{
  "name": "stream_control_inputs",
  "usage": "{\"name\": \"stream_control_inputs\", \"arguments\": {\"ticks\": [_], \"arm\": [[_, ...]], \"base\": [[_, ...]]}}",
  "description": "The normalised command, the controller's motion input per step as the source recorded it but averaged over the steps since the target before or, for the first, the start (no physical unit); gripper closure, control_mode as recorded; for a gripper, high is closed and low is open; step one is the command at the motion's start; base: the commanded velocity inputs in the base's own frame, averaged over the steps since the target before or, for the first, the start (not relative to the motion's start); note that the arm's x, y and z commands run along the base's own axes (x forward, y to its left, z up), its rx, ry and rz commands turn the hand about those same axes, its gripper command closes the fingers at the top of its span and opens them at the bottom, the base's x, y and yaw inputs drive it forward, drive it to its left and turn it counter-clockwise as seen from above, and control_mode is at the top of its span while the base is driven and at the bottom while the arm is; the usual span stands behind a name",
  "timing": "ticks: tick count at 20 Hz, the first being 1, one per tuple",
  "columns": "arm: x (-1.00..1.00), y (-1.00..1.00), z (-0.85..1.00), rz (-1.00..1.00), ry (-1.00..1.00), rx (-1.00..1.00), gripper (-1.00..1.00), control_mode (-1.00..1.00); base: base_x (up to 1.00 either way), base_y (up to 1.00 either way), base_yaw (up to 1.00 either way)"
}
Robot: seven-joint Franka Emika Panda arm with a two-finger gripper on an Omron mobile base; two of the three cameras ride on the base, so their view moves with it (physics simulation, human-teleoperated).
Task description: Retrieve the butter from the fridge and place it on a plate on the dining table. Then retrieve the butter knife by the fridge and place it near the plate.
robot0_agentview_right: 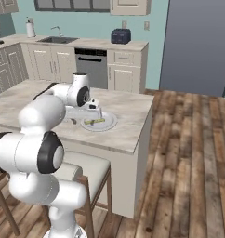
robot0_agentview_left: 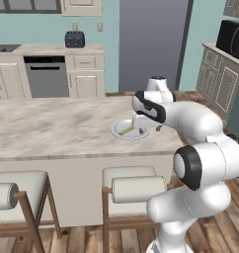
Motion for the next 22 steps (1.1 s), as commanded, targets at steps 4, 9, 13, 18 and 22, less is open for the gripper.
{"name": "stream_control_inputs", "arguments": {"ticks": [4,9,13,18,22], "arm": [[-0.22,-0.12,0.21,0.08,0.39,0.32,-1.00,-1.00],[-0.57,0.03,0.18,-0.01,0.38,-0.05,-1.00,-1.00],[-0.58,0.05,0.00,-0.07,0.26,-0.16,-1.00,-1.00],[-0.78,0.00,-0.24,-0.01,-0.11,-0.25,-1.00,-1.00],[-0.84,0.06,0.14,0.00,-0.39,-0.09,-1.00,-1.00]], "base": [[0.00,0.00,0.00],[0.00,0.00,0.00],[0.00,0.00,0.00],[0.00,0.00,0.00],[0.00,0.00,0.00]]}}
